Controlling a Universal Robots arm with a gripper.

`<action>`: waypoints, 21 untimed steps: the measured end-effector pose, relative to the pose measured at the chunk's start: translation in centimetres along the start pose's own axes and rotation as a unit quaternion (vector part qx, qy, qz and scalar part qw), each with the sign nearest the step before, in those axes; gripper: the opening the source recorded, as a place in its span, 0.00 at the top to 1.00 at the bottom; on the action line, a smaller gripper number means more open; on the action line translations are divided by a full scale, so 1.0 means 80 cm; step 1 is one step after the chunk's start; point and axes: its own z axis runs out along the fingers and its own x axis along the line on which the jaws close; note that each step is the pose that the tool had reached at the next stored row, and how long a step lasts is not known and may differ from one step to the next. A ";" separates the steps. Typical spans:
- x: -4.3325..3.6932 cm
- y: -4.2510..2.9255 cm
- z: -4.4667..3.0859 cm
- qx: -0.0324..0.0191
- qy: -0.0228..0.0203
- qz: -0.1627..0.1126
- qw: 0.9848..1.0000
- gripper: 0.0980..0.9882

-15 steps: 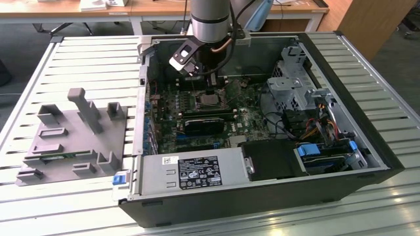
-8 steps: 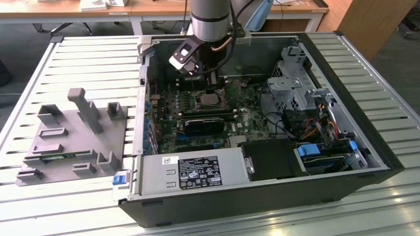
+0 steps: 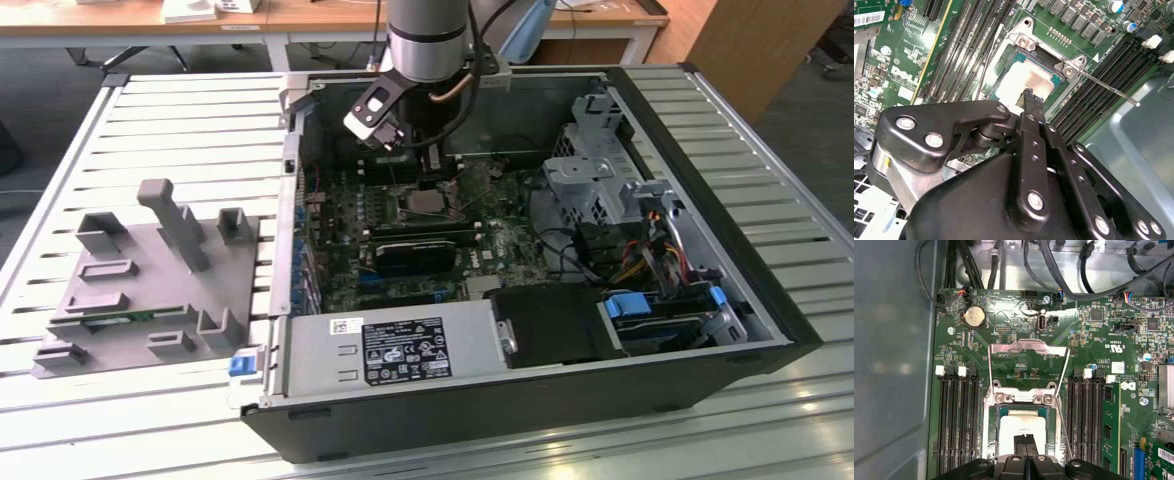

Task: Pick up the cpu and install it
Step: 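Close the cpu cover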

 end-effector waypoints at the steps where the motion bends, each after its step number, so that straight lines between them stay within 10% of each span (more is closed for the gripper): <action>1: 0.000 0.0000 -0.0003 0.000 0.000 0.000 1.000 0.99; 21: 0.000 0.0003 -0.0060 0.000 0.000 0.000 1.000 0.99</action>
